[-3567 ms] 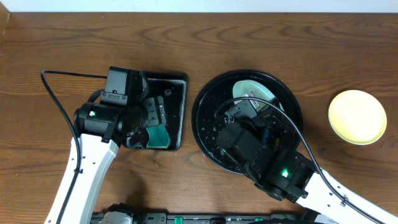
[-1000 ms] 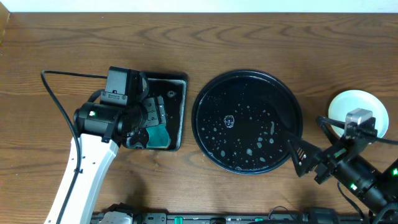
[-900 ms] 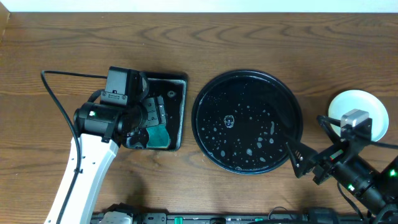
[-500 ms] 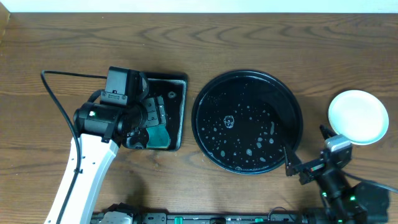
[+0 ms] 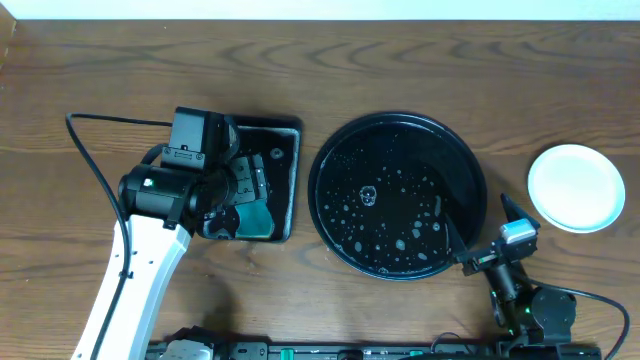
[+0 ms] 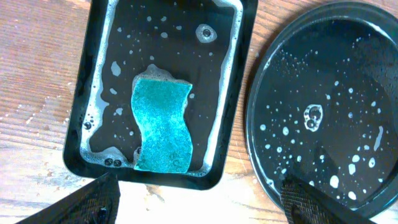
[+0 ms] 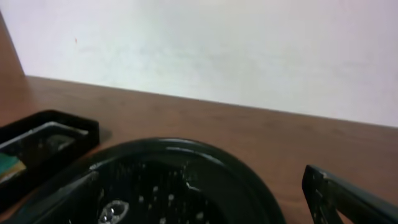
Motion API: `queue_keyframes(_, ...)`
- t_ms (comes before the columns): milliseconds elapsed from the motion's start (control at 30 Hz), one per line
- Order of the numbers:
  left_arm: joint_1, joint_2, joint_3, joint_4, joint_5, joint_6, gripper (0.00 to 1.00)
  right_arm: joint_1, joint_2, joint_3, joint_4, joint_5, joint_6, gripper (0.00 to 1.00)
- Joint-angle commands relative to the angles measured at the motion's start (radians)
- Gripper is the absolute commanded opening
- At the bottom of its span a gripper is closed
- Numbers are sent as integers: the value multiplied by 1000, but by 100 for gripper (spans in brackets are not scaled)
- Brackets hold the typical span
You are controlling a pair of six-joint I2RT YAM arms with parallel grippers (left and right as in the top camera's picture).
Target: Clean dirty plates on tray and stack at the side
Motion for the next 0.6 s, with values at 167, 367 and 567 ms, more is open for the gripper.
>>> queue_keyframes(167,2,0,7,-2,-2,9,83,2,-7,-14,-1,11,-7,99)
queue_keyframes(367,2,0,7,-2,-2,9,83,2,-4,-14,-42,11,-7,99)
queue_keyframes(567,2,0,7,-2,-2,9,83,2,-4,-14,-42,11,-7,99)
